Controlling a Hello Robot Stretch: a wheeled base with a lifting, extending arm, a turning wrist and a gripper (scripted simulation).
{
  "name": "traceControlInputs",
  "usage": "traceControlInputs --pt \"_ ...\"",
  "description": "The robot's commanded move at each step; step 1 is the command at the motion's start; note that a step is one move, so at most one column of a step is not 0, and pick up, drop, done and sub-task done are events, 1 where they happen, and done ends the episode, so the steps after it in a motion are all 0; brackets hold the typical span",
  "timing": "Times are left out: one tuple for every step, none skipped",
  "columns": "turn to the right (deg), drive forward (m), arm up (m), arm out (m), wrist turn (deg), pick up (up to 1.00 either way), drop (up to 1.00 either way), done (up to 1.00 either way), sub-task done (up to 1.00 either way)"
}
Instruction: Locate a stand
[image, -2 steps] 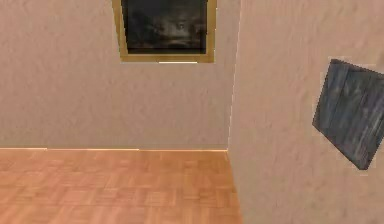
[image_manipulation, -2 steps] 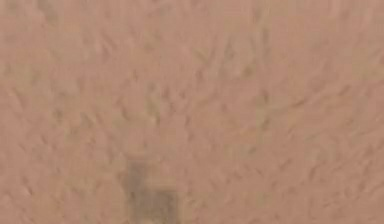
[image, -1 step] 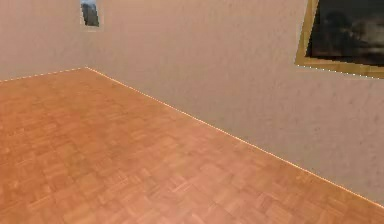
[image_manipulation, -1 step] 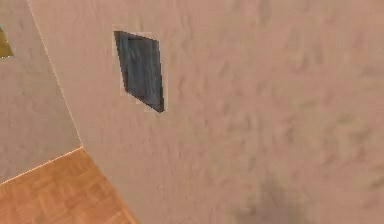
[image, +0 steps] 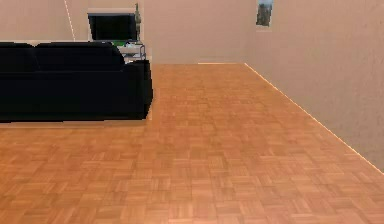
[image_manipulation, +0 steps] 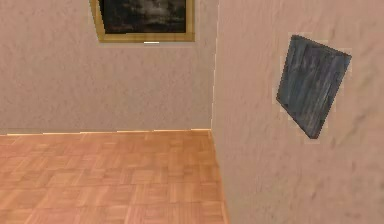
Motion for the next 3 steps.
traceControlInputs --pt "0.0 0.3 0.0 0.0 0.0 0.0 0.0 0.0 0.0" --pt "0.0 1.0 0.0 0.0 0.0 0.0 0.0 0.0 0.0" --pt "-3.0 0.0 0.0 0.0 0.0 0.0 0.0 0.0 0.0"
